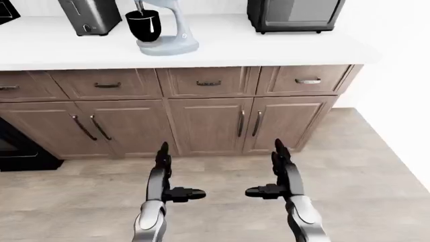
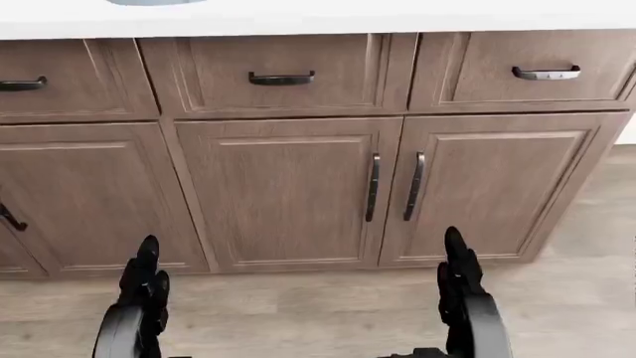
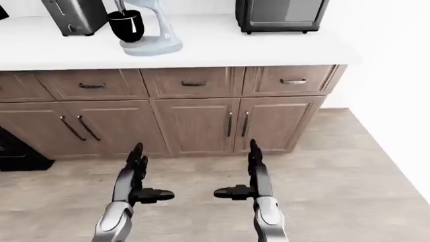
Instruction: Open the stand mixer head.
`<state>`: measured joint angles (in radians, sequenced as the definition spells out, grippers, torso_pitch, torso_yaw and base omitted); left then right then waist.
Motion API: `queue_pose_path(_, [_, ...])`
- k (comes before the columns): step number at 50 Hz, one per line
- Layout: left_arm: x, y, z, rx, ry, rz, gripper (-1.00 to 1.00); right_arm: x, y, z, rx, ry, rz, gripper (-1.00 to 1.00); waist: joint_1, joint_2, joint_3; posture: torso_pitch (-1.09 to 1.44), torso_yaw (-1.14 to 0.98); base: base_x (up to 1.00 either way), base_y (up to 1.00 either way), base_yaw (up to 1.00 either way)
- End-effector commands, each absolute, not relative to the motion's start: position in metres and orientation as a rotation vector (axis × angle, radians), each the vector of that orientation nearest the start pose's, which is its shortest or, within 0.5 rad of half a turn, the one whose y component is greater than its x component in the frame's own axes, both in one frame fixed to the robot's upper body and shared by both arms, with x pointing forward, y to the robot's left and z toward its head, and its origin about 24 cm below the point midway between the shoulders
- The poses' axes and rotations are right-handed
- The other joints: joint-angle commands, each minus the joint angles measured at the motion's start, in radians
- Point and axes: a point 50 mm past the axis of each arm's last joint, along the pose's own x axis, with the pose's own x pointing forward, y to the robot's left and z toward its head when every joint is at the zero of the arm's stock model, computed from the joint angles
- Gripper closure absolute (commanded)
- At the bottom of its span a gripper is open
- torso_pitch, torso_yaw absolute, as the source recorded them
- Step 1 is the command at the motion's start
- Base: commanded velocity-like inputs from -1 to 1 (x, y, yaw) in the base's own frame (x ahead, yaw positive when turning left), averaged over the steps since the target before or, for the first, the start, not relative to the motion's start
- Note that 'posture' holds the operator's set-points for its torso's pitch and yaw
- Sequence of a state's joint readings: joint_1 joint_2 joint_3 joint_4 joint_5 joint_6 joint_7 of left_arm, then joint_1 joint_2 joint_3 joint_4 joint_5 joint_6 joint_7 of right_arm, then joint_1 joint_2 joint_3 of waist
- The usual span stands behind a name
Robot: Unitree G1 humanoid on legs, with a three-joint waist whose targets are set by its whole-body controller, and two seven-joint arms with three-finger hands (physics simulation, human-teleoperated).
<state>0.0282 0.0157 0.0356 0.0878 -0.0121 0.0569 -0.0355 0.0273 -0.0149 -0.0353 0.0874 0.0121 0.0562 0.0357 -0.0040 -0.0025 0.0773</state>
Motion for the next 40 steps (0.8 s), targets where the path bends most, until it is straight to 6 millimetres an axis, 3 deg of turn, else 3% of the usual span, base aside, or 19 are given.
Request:
queue_pose_path(1, [0.253,0.158,0.037,0.002,0.012,-0.016,-0.98,0.254,-0.159,0.048,0.032,-0.030,0.000,-1.00,-0.002,-0.008,-0.001,0.00,0.00,0.00,0.00,0.00])
queue_pose_path(3, [0.254,0.157,0.037,0.000,0.011,-0.018,-0.98,0.255,-0.159,0.049,0.038,-0.036,0.002,-1.00,0.008,-0.001,-0.062,0.00,0.00,0.00,0.00,0.00])
queue_pose_path(4, [0.254,0.157,0.037,0.001,0.011,-0.019,-0.98,0.255,-0.159,0.049,0.038,-0.036,0.003,-1.00,0.008,-0.001,-0.052,0.00,0.00,0.00,0.00,0.00])
queue_pose_path(5, [0.254,0.157,0.036,0.001,0.013,-0.021,-0.98,0.254,-0.158,0.049,0.041,-0.036,0.005,-1.00,0.007,-0.006,-0.017,0.00,0.00,0.00,0.00,0.00])
queue_pose_path(7, [0.254,0.156,0.036,0.003,0.014,-0.026,-0.98,0.254,-0.157,0.050,0.041,-0.039,0.012,-1.00,0.007,-0.007,-0.070,0.00,0.00,0.00,0.00,0.00])
queue_pose_path(12, [0.255,0.156,0.037,0.001,0.013,-0.024,-0.98,0.255,-0.157,0.052,0.048,-0.052,0.012,-1.00,0.008,-0.006,-0.078,0.00,0.00,0.00,0.00,0.00])
queue_pose_path(15, [0.255,0.156,0.038,0.004,-0.016,-0.023,-0.98,0.256,-0.155,0.062,-0.010,-0.186,0.042,-1.00,0.007,-0.005,-0.079,0.00,0.00,0.00,0.00,0.00])
queue_pose_path(21, [0.254,0.154,0.072,-0.041,-0.237,-0.034,-0.98,0.250,-0.148,0.103,0.008,-0.447,0.125,-1.00,0.005,-0.002,-0.091,0.00,0.00,0.00,0.00,0.00])
queue_pose_path(25, [0.250,0.158,0.105,-0.149,-0.415,-0.017,-0.97,0.236,-0.145,0.141,0.158,-0.647,0.175,-1.00,0.004,-0.003,-0.097,0.00,0.00,0.00,0.00,0.00])
queue_pose_path(28, [0.242,0.157,0.123,-0.214,-0.506,-0.027,-0.97,0.230,-0.141,0.153,0.168,-0.694,0.216,-1.00,0.003,-0.003,-0.096,0.00,0.00,0.00,0.00,0.00])
queue_pose_path(32, [0.238,0.160,0.161,-0.250,-0.627,-0.034,-0.98,0.227,-0.140,0.176,0.175,-0.750,0.232,-1.00,0.003,-0.002,-0.097,0.00,0.00,0.00,0.00,0.00])
queue_pose_path(40, [0.224,0.160,0.220,-0.339,-0.762,-0.069,-0.97,0.217,-0.133,0.236,0.236,-0.860,0.251,-1.00,0.004,0.002,-0.083,0.00,0.00,0.00,0.00,0.00])
